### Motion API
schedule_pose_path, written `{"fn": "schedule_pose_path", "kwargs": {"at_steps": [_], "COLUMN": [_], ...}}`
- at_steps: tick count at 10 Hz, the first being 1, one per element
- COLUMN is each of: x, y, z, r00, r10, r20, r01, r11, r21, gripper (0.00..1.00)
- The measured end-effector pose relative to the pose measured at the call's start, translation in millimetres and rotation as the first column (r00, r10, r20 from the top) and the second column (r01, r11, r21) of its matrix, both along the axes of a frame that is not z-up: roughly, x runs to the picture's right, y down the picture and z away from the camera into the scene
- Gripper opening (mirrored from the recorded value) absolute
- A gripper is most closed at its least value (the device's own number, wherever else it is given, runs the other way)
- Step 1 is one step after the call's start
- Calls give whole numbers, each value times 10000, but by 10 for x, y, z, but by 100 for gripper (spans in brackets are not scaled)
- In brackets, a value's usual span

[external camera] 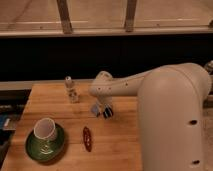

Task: Place the eraser on the white sponge

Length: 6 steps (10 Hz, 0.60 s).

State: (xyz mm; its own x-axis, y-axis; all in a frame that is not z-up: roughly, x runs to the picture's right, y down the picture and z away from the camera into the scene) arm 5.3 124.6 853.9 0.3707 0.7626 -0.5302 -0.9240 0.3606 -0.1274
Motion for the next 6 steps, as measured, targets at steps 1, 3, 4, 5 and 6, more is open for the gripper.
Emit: {"fn": "schedule_pose_path", "kwargs": {"at_steps": [1, 3, 4, 5, 6], "x": [5, 31, 25, 11, 13], "y": [0, 0, -1, 1, 2], "z": [1, 1, 1, 0, -1], "r00": [10000, 10000, 10000, 10000, 10000], "r10": [-1, 19, 10, -4, -4], "r20": [-8, -44, -37, -20, -22], "r01": [1, -19, -10, 4, 4], "r11": [10000, 10000, 10000, 10000, 10000], "r21": [1, -1, 0, -3, -4], "gripper": [65, 65, 65, 65, 65]}}
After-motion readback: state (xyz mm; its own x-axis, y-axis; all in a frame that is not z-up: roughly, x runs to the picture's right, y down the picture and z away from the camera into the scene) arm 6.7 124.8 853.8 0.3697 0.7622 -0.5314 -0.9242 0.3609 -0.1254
